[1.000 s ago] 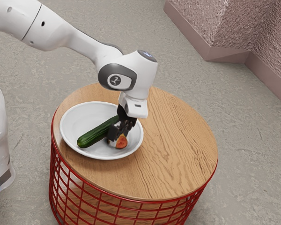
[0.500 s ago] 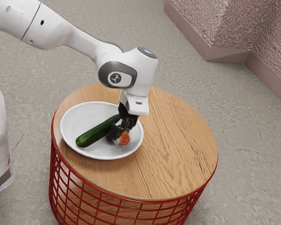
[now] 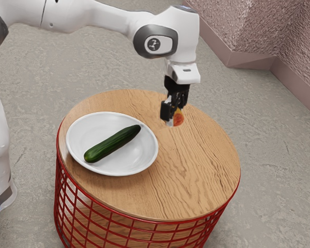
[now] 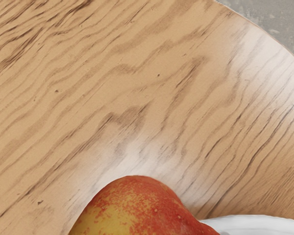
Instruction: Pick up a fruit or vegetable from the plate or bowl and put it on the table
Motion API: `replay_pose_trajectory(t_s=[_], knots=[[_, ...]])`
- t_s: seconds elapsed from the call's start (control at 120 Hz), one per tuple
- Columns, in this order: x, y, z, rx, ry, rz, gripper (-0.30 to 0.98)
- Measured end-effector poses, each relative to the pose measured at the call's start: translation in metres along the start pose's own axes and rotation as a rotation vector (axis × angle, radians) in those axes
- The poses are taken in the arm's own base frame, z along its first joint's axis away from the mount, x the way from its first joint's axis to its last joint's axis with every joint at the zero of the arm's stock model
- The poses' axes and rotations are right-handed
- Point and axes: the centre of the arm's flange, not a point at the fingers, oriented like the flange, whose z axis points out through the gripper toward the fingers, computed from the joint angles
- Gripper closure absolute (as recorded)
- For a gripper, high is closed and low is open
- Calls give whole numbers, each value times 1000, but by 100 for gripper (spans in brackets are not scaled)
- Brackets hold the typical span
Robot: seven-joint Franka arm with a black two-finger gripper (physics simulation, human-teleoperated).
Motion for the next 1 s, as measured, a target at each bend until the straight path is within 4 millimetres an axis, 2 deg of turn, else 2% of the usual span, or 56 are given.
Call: replay_pose_trajectory(t_s=[0.117, 0.325, 0.45, 0.6, 0.7, 0.825, 1.0], knots=[[15, -17, -5, -3, 28, -21, 41], [31, -53, 10, -15, 56, -76, 41], [28, -70, 21, -17, 55, -115, 41], [17, -91, 20, -9, 60, -167, 35], [14, -95, 21, -7, 58, -182, 26], [19, -92, 28, -15, 50, -179, 11], [23, -89, 30, -14, 43, -176, 3]])
